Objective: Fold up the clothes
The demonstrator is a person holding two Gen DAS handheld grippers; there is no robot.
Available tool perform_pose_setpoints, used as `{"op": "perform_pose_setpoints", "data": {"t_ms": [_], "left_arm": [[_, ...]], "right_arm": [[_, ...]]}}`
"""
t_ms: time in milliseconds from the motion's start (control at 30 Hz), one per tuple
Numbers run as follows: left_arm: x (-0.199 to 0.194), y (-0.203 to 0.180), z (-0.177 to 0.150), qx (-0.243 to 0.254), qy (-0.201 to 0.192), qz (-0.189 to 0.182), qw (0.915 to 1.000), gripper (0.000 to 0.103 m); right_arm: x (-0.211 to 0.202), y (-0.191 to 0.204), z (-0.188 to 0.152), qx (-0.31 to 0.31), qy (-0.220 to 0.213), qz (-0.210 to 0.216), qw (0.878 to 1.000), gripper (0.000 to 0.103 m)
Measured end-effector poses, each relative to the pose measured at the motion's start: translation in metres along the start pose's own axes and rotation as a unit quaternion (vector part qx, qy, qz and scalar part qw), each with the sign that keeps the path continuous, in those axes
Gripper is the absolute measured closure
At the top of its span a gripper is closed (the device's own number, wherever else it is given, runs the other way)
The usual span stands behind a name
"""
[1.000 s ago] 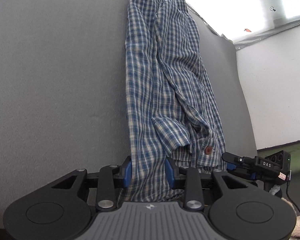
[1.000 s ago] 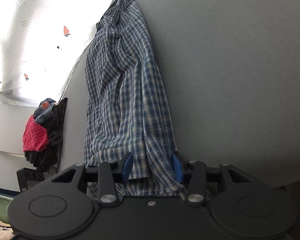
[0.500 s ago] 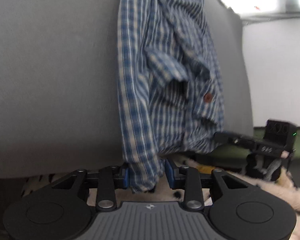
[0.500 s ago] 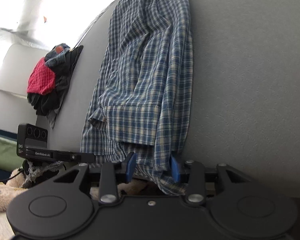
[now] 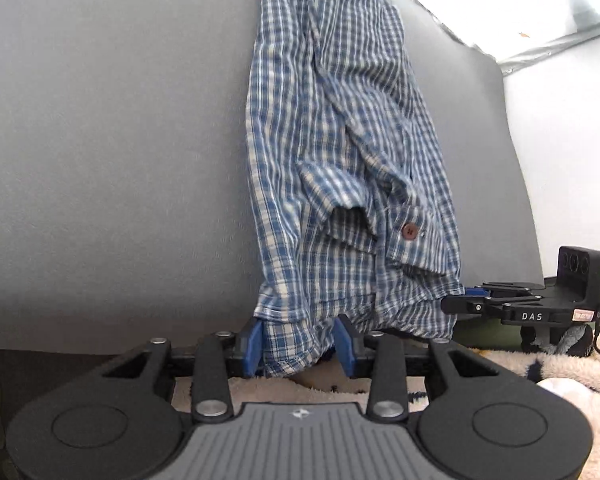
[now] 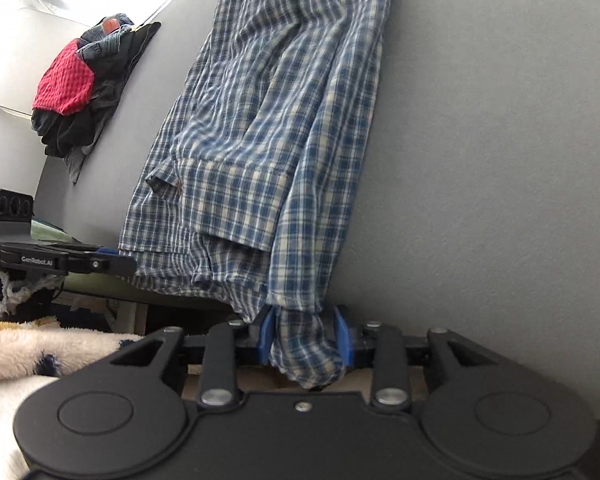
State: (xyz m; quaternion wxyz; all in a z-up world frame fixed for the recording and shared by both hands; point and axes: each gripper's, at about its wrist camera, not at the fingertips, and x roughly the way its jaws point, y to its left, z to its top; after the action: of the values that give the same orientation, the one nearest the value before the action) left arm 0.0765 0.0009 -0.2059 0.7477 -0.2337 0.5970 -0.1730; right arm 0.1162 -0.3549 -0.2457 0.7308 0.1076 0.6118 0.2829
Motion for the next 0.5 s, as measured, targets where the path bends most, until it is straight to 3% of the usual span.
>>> {"op": "perform_pose_setpoints", "data": {"t_ms": [100,167,233,333,500], "left_arm": [[-0.014,-0.011,0.015,0.016,-0.056,0.039,0.9976,0.060],[-0.017,-0.022,0.030,0.036,-0.089,0.060,0.9935,0.060],[-0.012,-0.033,0.049,0.056,-0.115,0.060,0.9900,0.060],[0.009,-0.053,0.077,0.080,-0.130,0.054,0.9868,0.060],[0.044,-0.076,0.109,0.124,-0.106,0.036,0.9859,0.060]], "right_arm": [[-0.014,0.014,0.011,-0.047,-0.018,-0.101,0.994,0.068],[-0.020,0.025,0.022,-0.088,-0.043,-0.178,0.979,0.068],[-0.021,0.038,0.036,-0.105,-0.073,-0.214,0.968,0.068],[-0.019,0.055,0.059,-0.097,-0.109,-0.218,0.965,0.068],[-0.025,0.067,0.066,-0.062,-0.091,-0.198,0.974,0.070]]}}
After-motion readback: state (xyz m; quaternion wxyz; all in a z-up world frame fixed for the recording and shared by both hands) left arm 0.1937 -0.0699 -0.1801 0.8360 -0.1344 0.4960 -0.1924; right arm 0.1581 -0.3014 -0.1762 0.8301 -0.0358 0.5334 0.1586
